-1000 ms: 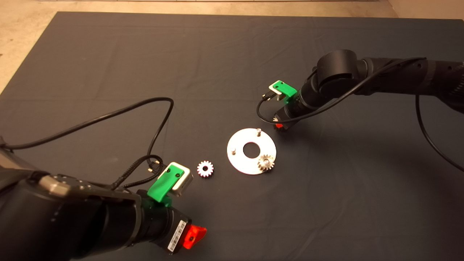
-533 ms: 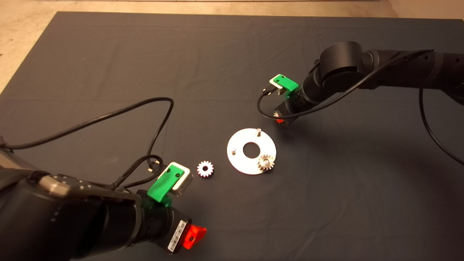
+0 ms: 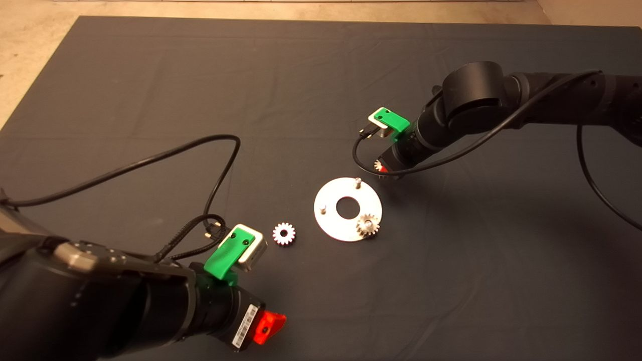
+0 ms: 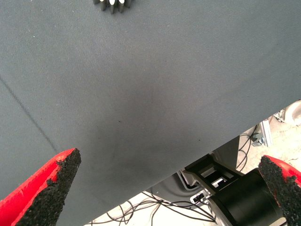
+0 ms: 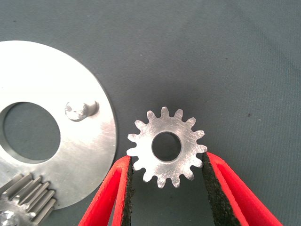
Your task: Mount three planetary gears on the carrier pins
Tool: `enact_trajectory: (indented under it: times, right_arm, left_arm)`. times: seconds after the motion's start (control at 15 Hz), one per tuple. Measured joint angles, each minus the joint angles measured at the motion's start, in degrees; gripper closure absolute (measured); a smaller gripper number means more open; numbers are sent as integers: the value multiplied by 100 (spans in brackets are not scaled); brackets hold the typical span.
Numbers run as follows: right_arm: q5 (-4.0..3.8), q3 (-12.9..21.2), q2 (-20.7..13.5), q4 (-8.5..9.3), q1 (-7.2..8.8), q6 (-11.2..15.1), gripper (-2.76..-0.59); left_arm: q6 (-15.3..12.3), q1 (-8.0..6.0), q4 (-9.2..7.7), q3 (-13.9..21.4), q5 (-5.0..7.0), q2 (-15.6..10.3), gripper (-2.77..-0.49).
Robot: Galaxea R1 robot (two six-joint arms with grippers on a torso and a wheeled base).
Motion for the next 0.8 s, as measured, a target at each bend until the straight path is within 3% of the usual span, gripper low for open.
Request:
enact_trajectory:
  times: [0.4, 0.8]
  right_arm:
    - [10, 272, 15, 0, 245, 155, -97]
    - [29, 473, 98, 2, 249, 252, -97]
  left_arm:
    - [-33, 0, 0, 0, 0, 0, -275]
    - [-35, 0, 0, 0, -2, 2, -275]
